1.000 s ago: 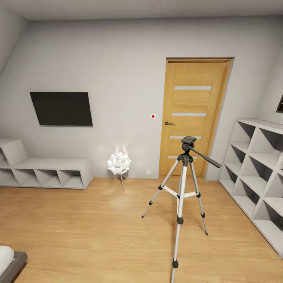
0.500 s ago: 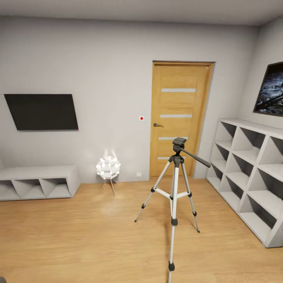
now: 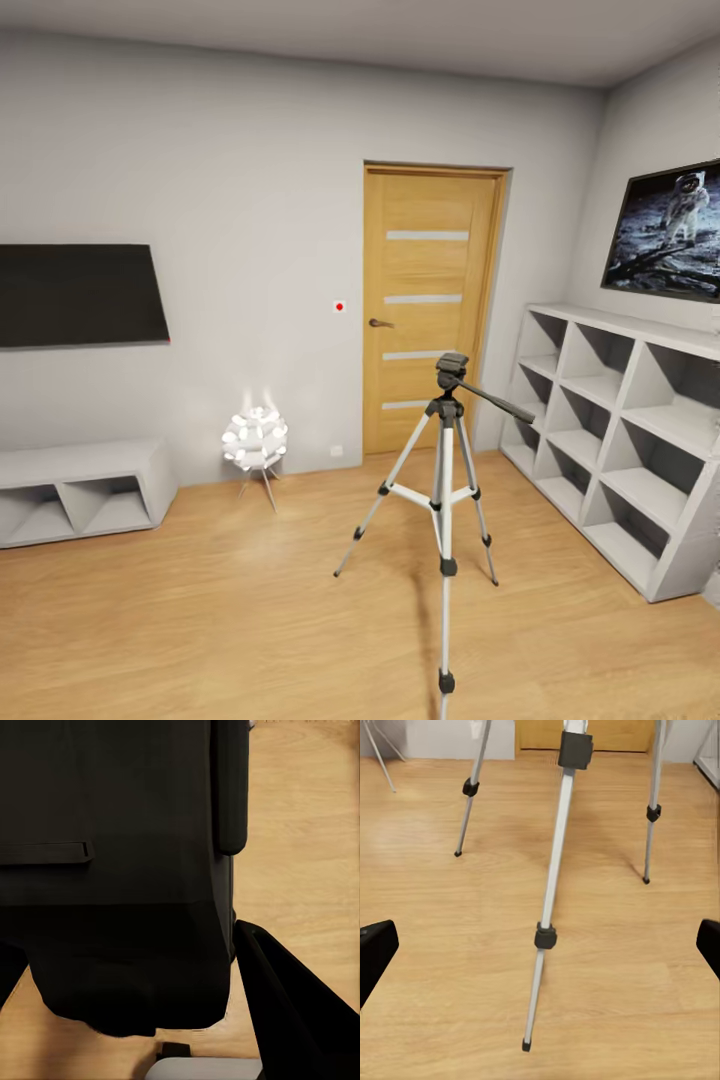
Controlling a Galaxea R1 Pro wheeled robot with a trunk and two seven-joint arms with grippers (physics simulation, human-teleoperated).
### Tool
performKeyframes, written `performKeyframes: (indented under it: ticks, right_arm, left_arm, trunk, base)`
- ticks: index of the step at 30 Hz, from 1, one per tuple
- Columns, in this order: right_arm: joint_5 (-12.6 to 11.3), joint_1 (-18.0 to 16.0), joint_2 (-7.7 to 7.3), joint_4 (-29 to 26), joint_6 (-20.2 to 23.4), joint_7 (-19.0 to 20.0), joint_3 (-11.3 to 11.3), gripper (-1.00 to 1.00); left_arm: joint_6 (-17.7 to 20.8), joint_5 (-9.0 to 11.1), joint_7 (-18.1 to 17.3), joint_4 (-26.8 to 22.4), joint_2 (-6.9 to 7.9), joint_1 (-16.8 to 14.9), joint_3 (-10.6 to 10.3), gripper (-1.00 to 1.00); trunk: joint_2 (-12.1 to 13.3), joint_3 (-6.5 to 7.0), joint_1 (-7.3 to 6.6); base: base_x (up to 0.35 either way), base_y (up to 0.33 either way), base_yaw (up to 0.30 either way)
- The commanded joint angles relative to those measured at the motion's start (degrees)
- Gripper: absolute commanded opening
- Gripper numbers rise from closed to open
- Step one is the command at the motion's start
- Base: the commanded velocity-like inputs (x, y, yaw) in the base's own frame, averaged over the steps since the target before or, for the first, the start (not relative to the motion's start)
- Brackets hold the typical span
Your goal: Attach the digital camera to the camera tripod in the bedroom.
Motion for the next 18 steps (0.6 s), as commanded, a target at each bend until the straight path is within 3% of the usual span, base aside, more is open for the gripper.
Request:
performKeyframes:
  ticks: [1, 7, 18]
  right_arm:
    - [0.55, 0.04, 0.04, -0.06, -0.04, -0.09, -0.10, 1.00]
    - [0.55, 0.04, 0.04, -0.06, -0.04, -0.09, -0.10, 1.00]
    - [0.60, 0.04, 0.04, -0.06, -0.04, -0.09, -0.10, 1.00]
  left_arm:
    - [-0.26, -0.29, -0.24, 0.23, -0.09, -0.07, 0.51, -1.00]
    - [-0.26, -0.29, -0.24, 0.23, -0.55, -0.07, 0.52, -1.00]
    - [-0.26, -0.29, -0.24, 0.24, -0.71, -0.07, 0.52, -1.00]
  trunk:
    - [-0.03, 0.05, 0.03]
    - [-0.03, 0.31, 0.03]
    - [-0.03, 0.35, 0.03]
  base:
    - [0.123, 0.297, -0.228]
    - [0.180, 0.129, -0.186]
    - [0.026, 0.007, -0.016]
